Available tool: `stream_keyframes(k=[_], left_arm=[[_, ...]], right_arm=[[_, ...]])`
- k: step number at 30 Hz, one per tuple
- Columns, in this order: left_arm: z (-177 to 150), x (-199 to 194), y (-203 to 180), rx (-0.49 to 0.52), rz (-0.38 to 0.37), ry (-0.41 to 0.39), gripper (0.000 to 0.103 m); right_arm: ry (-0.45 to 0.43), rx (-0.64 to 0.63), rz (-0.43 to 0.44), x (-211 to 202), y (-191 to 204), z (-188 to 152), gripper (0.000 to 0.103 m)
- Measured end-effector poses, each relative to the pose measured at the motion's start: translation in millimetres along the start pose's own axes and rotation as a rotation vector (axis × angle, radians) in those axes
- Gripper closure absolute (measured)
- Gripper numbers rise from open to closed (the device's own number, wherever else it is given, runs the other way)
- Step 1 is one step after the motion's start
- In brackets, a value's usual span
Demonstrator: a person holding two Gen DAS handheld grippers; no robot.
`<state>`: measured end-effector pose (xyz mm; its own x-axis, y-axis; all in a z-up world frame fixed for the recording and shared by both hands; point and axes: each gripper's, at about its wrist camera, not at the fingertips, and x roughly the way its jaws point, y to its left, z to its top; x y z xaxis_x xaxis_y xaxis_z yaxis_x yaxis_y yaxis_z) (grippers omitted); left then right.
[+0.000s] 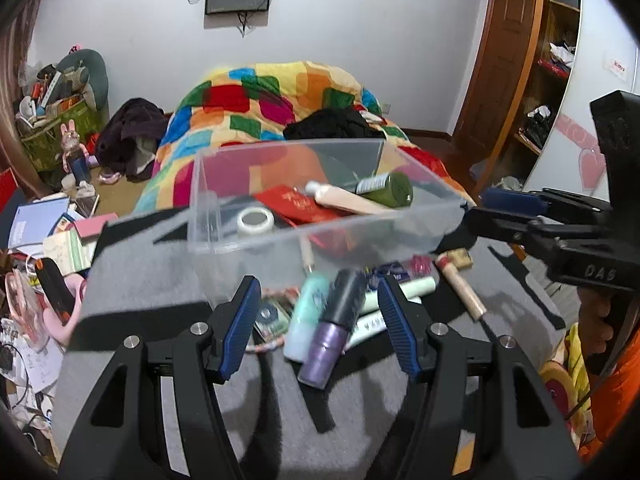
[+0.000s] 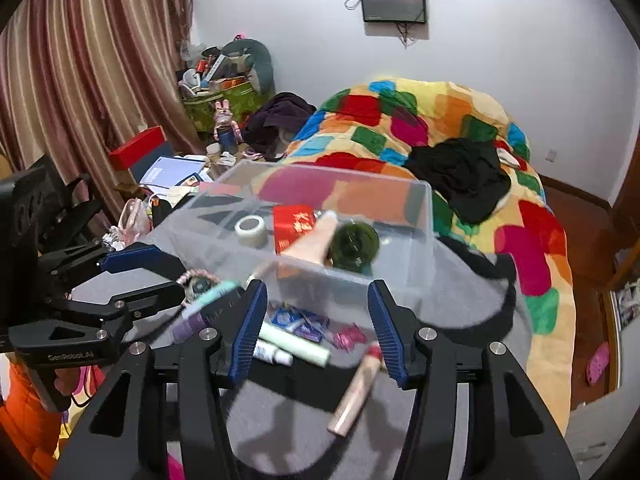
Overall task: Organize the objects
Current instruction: 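Drop the red tea packet into the box with the left tool while the right tool drops the pink tube, then grasp the black-capped purple tube with the left tool while the right tool grasps the beige spray can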
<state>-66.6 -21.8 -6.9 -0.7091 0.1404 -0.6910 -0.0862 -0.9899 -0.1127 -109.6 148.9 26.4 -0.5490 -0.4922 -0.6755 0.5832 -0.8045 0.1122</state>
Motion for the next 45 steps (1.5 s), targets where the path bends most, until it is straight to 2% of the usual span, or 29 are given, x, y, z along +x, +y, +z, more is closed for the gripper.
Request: stream_keyframes(k=[4, 11, 13, 14, 16, 19, 20, 22, 24, 32, 45], left_arm=[[-9, 12, -7, 0.008, -0.015, 0.031, 0.043], [-15, 33, -19, 0.043, -0.039, 0.073, 0.059], [-16, 38, -22, 0.051, -0.039, 0.08, 0.06], [-16, 40, -23, 0.055, -0.035, 0.084, 0.061], [-17, 45, -24, 0.054, -0.04, 0.096, 0.063], [-20, 52, -25, 0.05, -0.046, 0.114, 0.065], [-21, 54, -25, 0.049, -0.045, 0.119, 0.068], [-23, 55, -25, 0.043, -0.048, 0.124, 0.074], [-24, 53, -24, 0.04, -0.052, 0.116, 0.078], [-29, 40, -24, 0.022, -0.056, 0.078, 0.078], [-1, 0, -14, -0.015, -0.058, -0.056, 0.078]], right_arm=[[0.024, 0.022, -0.028, 5, -8, -15, 0.054], [0.092, 0.088, -0.057, 23, -25, -46, 0.054], [0.123, 0.108, -0.056, 32, -30, -53, 0.055], [0.129, 0.112, -0.053, 34, -30, -55, 0.056], [0.146, 0.119, -0.053, 41, -32, -61, 0.066], [0.168, 0.127, -0.053, 49, -33, -67, 0.075], [0.152, 0.129, -0.057, 48, -34, -69, 0.077], [0.146, 0.13, -0.059, 46, -34, -70, 0.089], [0.142, 0.136, -0.051, 44, -34, -72, 0.089], [0.102, 0.157, -0.043, 27, -32, -72, 0.089], [-0.032, 0.089, -0.017, -4, -6, -34, 0.089]])
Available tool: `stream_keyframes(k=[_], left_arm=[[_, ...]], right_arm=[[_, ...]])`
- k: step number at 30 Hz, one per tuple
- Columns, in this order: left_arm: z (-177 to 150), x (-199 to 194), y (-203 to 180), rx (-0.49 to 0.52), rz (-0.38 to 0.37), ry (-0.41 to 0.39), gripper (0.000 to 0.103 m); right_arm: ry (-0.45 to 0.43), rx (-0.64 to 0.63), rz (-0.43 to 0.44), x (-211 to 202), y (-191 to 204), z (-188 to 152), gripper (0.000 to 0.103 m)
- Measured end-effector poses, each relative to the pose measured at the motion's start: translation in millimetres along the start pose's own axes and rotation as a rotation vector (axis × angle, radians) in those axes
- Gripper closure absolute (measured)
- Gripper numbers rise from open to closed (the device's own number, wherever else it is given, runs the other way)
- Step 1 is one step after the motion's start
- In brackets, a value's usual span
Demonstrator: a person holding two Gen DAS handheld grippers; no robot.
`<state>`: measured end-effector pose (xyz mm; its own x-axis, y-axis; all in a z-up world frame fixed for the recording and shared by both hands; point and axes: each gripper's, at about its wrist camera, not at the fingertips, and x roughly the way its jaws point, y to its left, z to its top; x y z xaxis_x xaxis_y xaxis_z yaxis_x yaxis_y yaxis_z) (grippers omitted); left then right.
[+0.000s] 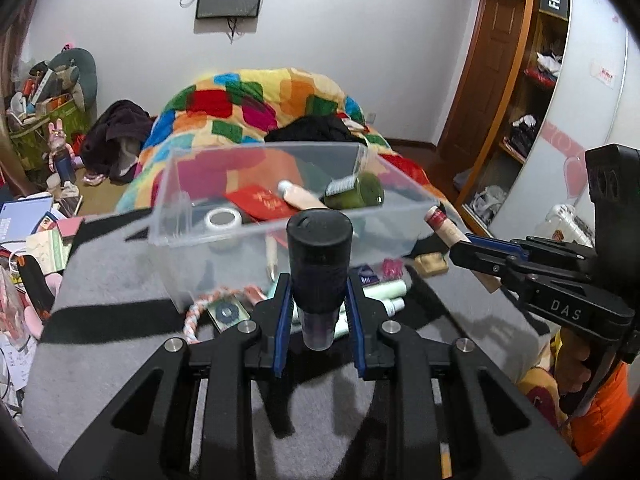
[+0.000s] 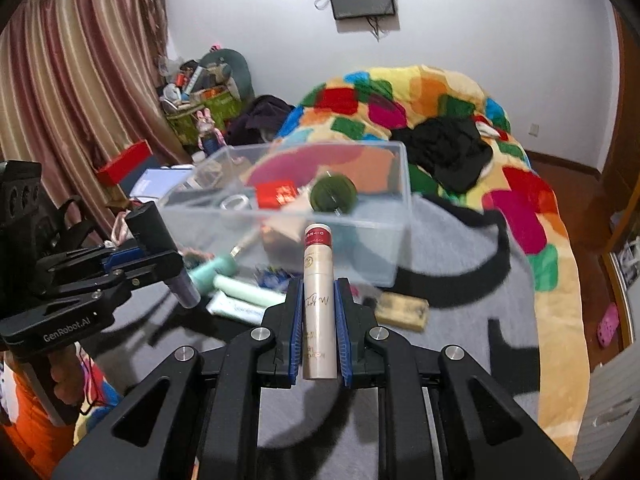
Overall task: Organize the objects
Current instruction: 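Grasp the black-capped purple tube with the left tool while the right tool grasps the beige spray can, then drop the purple tube into the box with the left tool while the right tool drops the spray can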
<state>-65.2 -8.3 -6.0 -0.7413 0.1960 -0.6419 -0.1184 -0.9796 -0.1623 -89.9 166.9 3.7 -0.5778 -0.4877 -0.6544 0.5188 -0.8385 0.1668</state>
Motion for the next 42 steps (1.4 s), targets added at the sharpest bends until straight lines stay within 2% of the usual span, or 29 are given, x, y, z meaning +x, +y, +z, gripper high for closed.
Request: stream_keyframes(k=[11, 15, 20, 23, 29, 34, 39, 42], left_arm=[[31, -29, 23, -0.046, 0.029, -0.116, 0.078], [47, -39, 29, -0.037, 0.081, -0.169, 0.078], [61, -30, 39, -0.032, 0.162, -0.187, 0.078], [63, -11, 48, -0.033, 0.206, -0.159, 0.078], [53, 30, 60, -0.044, 0.217, -0.053, 0.078], [44, 45, 57, -0.036, 0.188, -0.002, 0.078], [43, 44, 51, -0.032, 0.139, 0.014, 0.077], [42, 40, 48, -0.031, 0.123, 0.015, 0.073]], right_arm=[[-0.038, -0.02, 0.047, 14, 19, 38, 0.089], [-0.048, -0.015, 0.056, 22, 23, 52, 0.089], [-0.043, -0.018, 0.056, 37, 28, 68, 0.089], [-0.019, -0.025, 0.05, 54, 31, 75, 0.089], [0.067, -0.009, 0.067, 90, 31, 79, 0.089], [0.108, -0.025, 0.054, 106, 31, 76, 0.089], [0.14, -0.043, 0.047, 111, 31, 71, 0.089], [0.137, -0.061, 0.041, 106, 33, 70, 0.088]])
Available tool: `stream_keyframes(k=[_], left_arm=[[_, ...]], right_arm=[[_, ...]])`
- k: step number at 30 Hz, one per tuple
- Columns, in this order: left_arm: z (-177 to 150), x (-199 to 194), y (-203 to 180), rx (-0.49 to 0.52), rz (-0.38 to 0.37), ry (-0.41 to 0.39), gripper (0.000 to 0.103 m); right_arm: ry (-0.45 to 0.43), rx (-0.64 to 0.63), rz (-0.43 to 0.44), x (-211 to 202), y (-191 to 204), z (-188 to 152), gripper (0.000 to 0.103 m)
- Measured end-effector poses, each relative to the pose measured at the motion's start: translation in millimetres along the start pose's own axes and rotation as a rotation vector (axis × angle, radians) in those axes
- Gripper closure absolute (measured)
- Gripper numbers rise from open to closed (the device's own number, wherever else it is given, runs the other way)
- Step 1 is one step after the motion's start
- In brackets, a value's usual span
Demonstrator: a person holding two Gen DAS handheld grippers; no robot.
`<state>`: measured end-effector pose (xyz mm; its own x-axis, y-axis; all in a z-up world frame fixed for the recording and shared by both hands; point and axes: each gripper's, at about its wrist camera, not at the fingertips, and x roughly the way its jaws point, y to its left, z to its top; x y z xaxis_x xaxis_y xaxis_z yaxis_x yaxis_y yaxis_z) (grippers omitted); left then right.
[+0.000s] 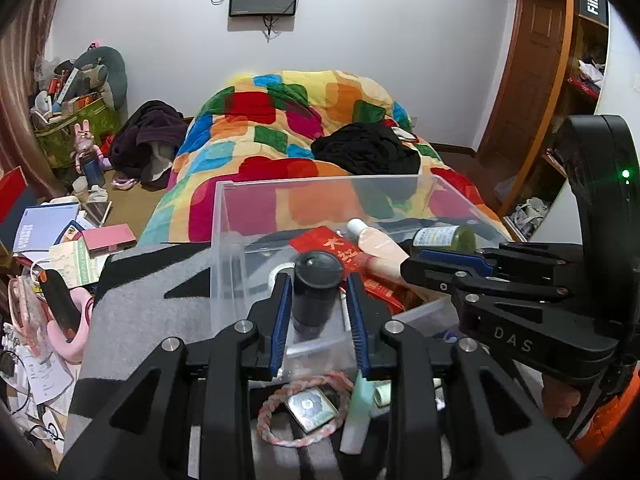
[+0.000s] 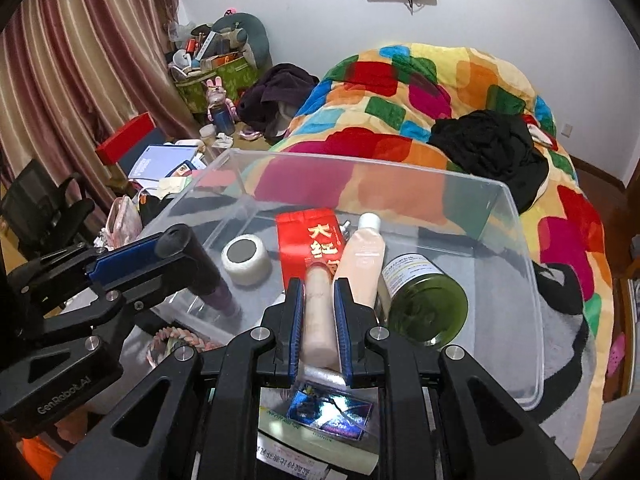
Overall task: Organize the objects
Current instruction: 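Drop the purple tube into the box with the left tool while the right tool drops the spray can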
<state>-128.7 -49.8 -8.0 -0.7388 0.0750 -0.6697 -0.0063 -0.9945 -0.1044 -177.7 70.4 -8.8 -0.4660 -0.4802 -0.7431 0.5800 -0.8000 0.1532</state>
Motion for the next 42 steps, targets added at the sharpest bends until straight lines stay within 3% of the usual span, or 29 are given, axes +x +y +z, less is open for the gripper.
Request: stream_keyframes(k=[2, 7, 11, 14, 23, 30, 34, 38, 42], left_arm=[[0, -7, 0, -0.009, -0.023, -0.006, 0.065], [2, -26, 2, -0.023, -0.051, -0.039, 0.054], [3, -39, 8, -0.039, -0.047, -0.058, 0.041], [0, -45, 14, -0.052, -0.047, -0.061, 0.038], [-26, -36, 29, -0.066, -0.019, 0.023, 0.038], [-53, -15, 44, -0.079, 0.011, 0.133, 0.038], [-62, -2, 51, -0.095, 0.011, 0.199, 0.049], [-66, 6, 48, -0.086, 0.027, 0.222, 0.052], [-67, 8, 44, -0.065, 0.061, 0.214, 0.058]], right_arm=[[-0.001, -0.006, 0.01, -4, 1, 0, 0.083], [-0.039, -0.032, 0.013, -22, 6, -5, 0.063], [-0.072, -0.032, 0.023, -39, 7, -11, 0.061], [-0.092, -0.025, 0.027, -51, 4, -14, 0.058], [-0.144, -0.015, -0.06, -84, -20, -38, 0.051], [-0.075, 0.038, -0.161, -84, -63, -73, 0.048], [-0.022, 0.096, -0.207, -71, -87, -87, 0.048], [0.011, 0.142, -0.225, -58, -103, -92, 0.048], [0.03, 0.161, -0.167, -48, -103, -90, 0.048]])
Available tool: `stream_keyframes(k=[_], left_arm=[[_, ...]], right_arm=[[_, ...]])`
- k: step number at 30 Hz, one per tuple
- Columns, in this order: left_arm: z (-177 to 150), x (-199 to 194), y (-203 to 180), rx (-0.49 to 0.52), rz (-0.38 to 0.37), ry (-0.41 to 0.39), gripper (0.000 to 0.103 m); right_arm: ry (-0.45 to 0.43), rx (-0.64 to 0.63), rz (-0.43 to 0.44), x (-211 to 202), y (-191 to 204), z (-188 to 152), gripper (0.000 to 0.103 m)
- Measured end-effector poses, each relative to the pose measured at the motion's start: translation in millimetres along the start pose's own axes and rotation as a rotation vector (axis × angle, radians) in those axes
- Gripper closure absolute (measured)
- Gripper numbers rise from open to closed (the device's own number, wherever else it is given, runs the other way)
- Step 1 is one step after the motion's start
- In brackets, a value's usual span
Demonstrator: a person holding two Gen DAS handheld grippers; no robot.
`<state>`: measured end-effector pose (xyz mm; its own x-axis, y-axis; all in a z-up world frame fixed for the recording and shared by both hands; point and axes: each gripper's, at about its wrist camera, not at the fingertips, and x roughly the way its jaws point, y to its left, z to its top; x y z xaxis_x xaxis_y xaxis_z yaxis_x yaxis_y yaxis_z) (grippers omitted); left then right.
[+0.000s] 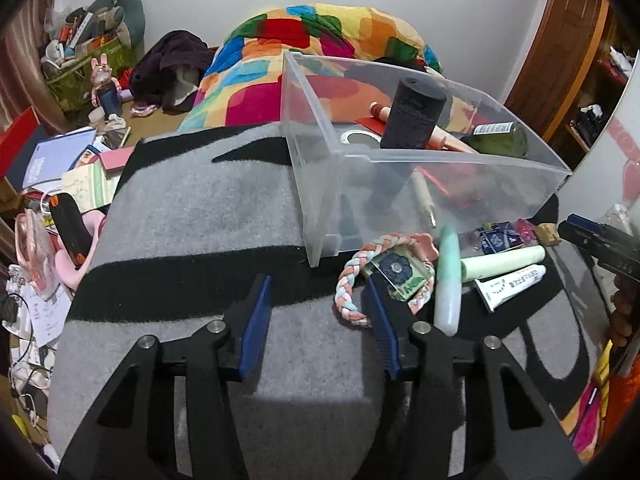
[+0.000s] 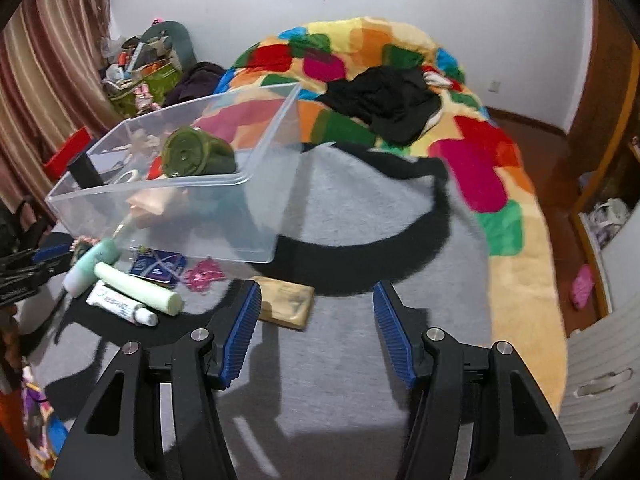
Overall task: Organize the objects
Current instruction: 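Drop the purple tube into the box with the left tool while the right tool drops the spray can, then grasp the braided rope bracelet with the left tool while the right tool grasps the soap bar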
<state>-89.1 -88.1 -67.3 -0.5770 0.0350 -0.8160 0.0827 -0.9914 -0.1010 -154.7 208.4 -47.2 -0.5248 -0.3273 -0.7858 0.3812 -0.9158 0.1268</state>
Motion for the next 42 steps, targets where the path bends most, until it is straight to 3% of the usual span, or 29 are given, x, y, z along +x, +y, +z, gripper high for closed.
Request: stream_keyframes(k=[3, 5, 8, 10, 11, 27, 38, 42], left_arm=[[-1, 0, -5, 0.025, 0.027, -0.012, 0.073], [-3, 0, -9, 0.048, 0.02, -0.01, 0.095], [-8, -2, -15, 0.079, 0.042, -0.032, 0.096], [-11, -5, -18, 0.088, 0.049, -0.044, 0.096], [-12, -7, -17, 0.083, 0.044, -0.048, 0.096], [5, -88, -31, 0.076, -0.039, -0.268, 0.097], [35, -96, -35, 0.025, -0.091, -0.343, 0.097], [49, -86, -28, -0.006, -0.071, -0.337, 0.097]], right_arm=[[0.017, -0.03, 0.008, 8, 11, 0, 0.048], [0.035, -0.047, 0.003, 14, 17, -1, 0.048], [0.06, -0.081, -0.028, 20, 26, -3, 0.049], [0.054, -0.102, -0.042, 19, 30, -5, 0.061], [0.054, -0.106, -0.038, 18, 31, -6, 0.062], [-0.092, -0.009, 0.06, -34, 37, -2, 0.062], [-0.188, -0.019, 0.127, -51, 61, 25, 0.062], [-0.191, -0.036, 0.141, -46, 71, 34, 0.062]])
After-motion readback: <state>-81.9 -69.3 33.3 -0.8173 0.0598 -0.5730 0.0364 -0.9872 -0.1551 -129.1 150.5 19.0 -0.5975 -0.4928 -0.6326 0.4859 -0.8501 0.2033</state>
